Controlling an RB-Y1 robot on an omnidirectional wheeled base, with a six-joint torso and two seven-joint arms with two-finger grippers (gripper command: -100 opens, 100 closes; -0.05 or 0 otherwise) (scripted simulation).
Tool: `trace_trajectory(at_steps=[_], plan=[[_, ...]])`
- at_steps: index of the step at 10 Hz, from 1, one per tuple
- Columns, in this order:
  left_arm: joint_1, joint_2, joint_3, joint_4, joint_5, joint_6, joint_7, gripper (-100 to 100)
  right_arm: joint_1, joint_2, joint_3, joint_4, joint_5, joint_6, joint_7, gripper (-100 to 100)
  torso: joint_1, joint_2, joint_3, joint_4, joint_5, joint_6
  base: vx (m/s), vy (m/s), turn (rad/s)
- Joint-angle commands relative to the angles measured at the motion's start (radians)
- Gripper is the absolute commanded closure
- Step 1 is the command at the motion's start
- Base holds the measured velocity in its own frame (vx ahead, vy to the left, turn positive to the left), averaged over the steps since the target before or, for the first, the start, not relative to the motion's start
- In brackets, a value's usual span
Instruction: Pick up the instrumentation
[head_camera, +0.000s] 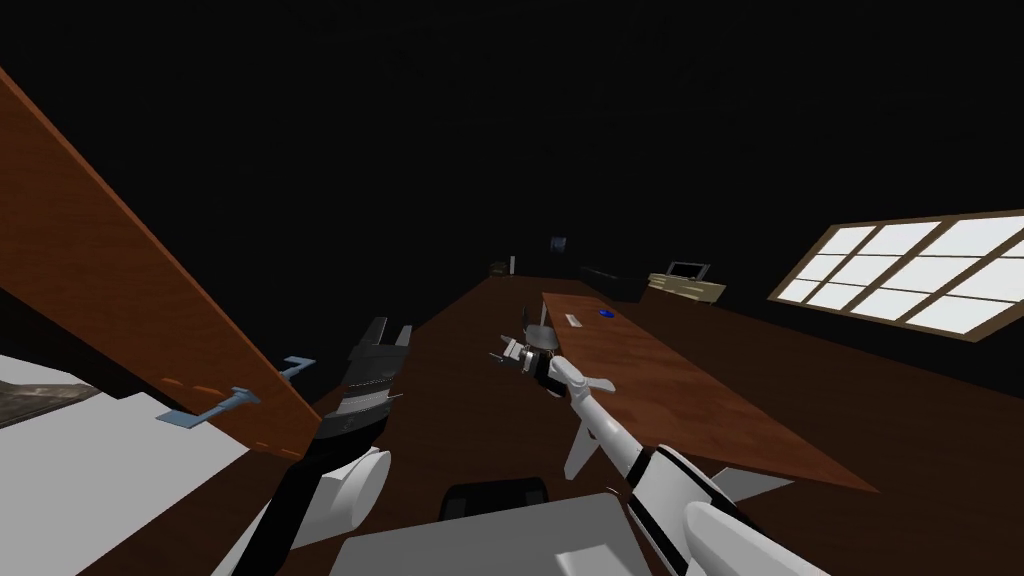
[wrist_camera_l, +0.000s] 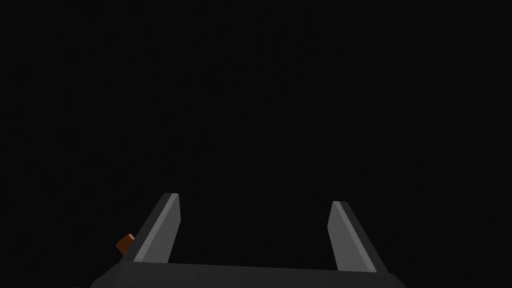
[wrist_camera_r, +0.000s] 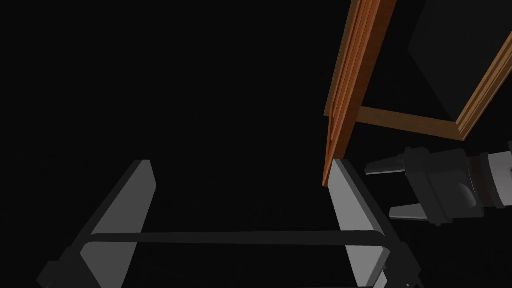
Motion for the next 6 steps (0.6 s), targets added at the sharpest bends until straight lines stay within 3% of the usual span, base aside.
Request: trace_trajectory(at_steps=[1,2,3,4,5,6], plan=[[0.0,0.0,0.0,0.0,0.0,0.0,0.0,0,-0.026,-0.031,0.045,0.05,0.04,-0.014,0.006,-100,0.0,0.0,0.0,0.0,0.0,0.0,0.03,-0.004,0.051],[0.0,0.0,0.0,0.0,0.0,0.0,0.0,0,-0.026,-0.031,0.045,0.072,0.04,-0.014,0.006,-100,0.0,-0.001,-0.001,0.0,0.0,0.0,0.036,-0.009,0.023],[0.0,0.0,0.0,0.0,0.0,0.0,0.0,0,-0.05,-0.066,0.083,0.113,0.077,-0.028,0.008,-100,-0.001,-0.002,-0.001,0.0,0.0,0.0,0.065,-0.025,0.04],[0.0,0.0,0.0,0.0,0.0,0.0,0.0,0,-0.05,-0.066,0.09,0.137,0.077,-0.028,0.008,-100,-0.002,-0.003,-0.002,-0.001,0.0,0.0,0.059,-0.026,0.028],[0.0,0.0,0.0,0.0,0.0,0.0,0.0,0,-0.072,-0.102,0.129,0.169,0.114,-0.042,0.009,-100,-0.002,-0.003,-0.002,-0.001,0.0,0.0,0.062,-0.031,0.043],[0.0,0.0,0.0,0.0,0.0,0.0,0.0,0,-0.072,-0.102,0.135,0.202,0.114,-0.042,0.009,-100,-0.002,-0.004,-0.002,-0.001,0.0,0.0,0.047,-0.039,0.024]])
